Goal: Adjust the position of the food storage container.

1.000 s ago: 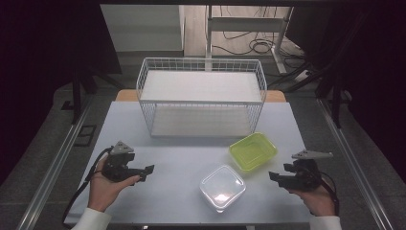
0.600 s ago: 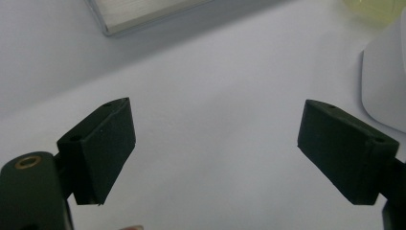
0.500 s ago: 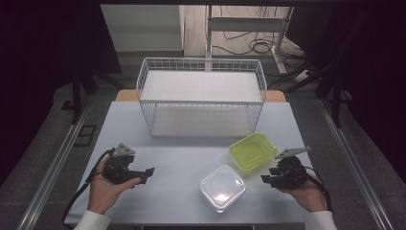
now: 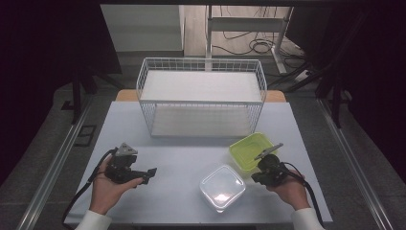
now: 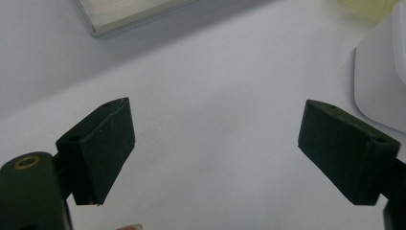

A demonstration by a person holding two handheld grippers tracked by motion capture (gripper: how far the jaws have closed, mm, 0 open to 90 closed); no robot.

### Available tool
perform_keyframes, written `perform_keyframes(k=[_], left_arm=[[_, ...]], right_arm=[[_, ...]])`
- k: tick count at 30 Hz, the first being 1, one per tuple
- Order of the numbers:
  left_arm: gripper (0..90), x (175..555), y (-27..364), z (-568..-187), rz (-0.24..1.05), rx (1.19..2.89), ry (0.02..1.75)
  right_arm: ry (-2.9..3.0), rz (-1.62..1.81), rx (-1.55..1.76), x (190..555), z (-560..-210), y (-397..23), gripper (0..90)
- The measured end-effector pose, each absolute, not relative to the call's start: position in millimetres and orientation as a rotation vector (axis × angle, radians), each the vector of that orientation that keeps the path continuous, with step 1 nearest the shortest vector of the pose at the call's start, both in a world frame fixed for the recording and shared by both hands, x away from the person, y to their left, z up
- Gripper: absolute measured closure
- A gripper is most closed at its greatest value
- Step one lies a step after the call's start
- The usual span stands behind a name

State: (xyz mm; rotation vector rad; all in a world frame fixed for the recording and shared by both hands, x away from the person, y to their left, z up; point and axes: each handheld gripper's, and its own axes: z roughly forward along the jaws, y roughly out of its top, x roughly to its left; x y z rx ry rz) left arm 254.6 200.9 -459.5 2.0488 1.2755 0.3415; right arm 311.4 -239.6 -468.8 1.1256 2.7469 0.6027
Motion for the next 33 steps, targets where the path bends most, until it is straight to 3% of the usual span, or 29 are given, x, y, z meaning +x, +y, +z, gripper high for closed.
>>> perform_keyframes(k=[33], left_arm=[[11.2, 254.3, 197.8, -464.8, 0.376, 2.104, 1.284]], right_arm=[[2.732, 0.557, 1.01, 345.6, -481.0, -201.9, 89.1]])
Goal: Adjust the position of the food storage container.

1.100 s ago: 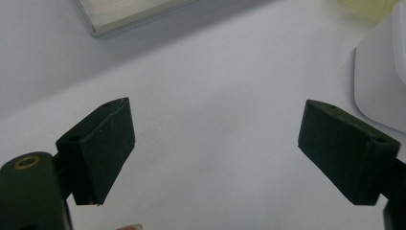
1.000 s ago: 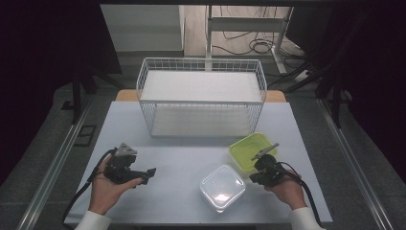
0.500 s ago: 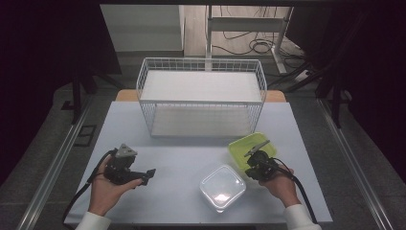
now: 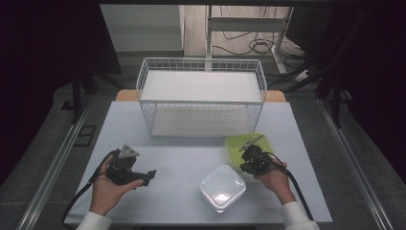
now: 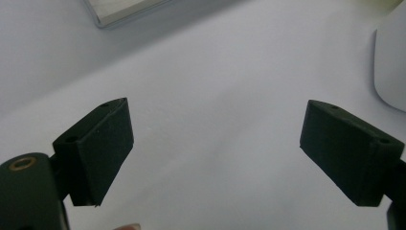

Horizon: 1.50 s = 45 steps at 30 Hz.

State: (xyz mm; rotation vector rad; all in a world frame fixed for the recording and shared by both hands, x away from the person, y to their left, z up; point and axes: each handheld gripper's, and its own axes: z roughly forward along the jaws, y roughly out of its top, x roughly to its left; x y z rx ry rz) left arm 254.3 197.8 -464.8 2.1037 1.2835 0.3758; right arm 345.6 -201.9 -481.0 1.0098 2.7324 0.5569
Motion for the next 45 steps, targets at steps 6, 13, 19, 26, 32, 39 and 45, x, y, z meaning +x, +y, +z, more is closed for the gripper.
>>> perform_keyframes(k=[6, 13, 19, 26, 32, 39, 45], left_arm=[[11.0, 254.4, 197.2, -465.8, 0.377, 2.113, 1.285], [10.7, 254.7, 197.5, -464.9, 0.366, 2.088, 1.299], [10.7, 255.9, 196.1, -465.8, 0.36, 2.083, 1.31], [10.8, 257.0, 193.5, -468.4, 0.355, 2.096, 1.313], [10.8, 256.6, 194.4, -467.9, 0.365, 2.098, 1.313], [10.9, 257.1, 194.1, -469.0, 0.374, 2.115, 1.307], [10.9, 257.0, 193.4, -469.1, 0.372, 2.11, 1.311]], right_arm=[[2.731, 0.559, 1.001, 345.3, -479.3, -202.6, 89.1], [2.685, 0.661, 1.026, 333.0, -455.6, -223.9, 89.1], [2.517, 0.705, 1.181, 344.8, -435.5, -270.8, 89.1], [2.33, 0.632, 1.343, 366.5, -450.2, -299.7, 89.1], [2.299, 0.618, 1.389, 383.8, -457.2, -307.0, 89.1], [2.352, 0.6, 1.368, 397.9, -470.1, -300.2, 89.1], [2.365, 0.614, 1.354, 395.4, -469.7, -287.0, 89.2]])
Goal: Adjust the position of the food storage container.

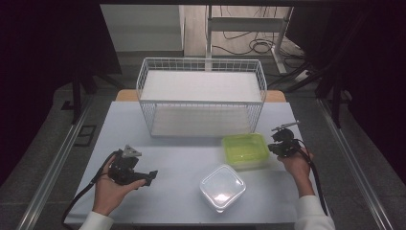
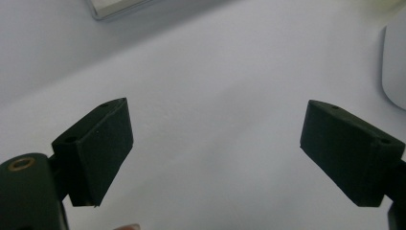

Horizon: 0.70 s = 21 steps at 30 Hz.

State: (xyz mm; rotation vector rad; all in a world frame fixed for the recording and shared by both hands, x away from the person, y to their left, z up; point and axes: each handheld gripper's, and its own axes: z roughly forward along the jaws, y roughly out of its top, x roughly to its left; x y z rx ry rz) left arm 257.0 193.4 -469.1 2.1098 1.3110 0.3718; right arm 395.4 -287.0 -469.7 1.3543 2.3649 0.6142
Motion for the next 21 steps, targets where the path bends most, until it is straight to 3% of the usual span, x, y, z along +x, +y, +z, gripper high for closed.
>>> perform_keyframes(k=[21], left_arm=[[10.8, 257.2, 194.0, -468.1, 0.358, 2.095, 1.315]], right_arm=[[2.502, 0.725, 1.292, 389.7, -477.2, -214.6, 89.2]])
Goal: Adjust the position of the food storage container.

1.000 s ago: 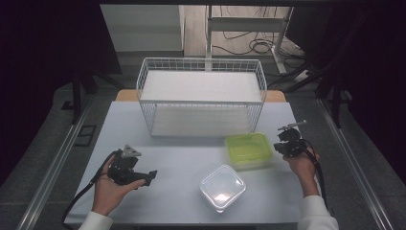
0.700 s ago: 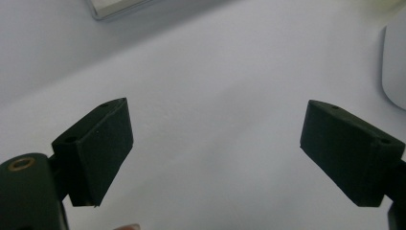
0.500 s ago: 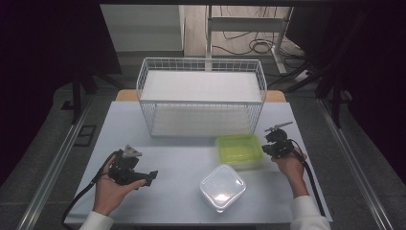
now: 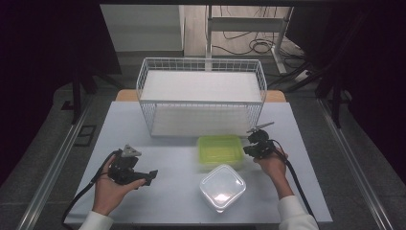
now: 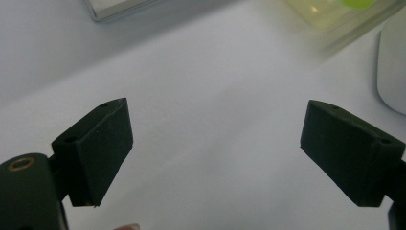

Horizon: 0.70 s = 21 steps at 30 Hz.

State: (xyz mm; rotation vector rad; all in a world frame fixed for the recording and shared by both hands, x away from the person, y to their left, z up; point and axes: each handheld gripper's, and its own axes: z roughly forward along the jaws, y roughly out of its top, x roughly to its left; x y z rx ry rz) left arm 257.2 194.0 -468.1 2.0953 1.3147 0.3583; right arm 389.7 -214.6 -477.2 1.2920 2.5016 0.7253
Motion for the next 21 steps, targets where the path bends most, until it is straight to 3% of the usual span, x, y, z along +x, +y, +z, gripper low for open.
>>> perform_keyframes(k=[21], left_arm=[[10.8, 257.3, 196.6, -466.8, 0.366, 2.091, 1.314]], right_arm=[[2.568, 0.737, 1.149, 384.4, -487.3, -170.9, 89.2]])
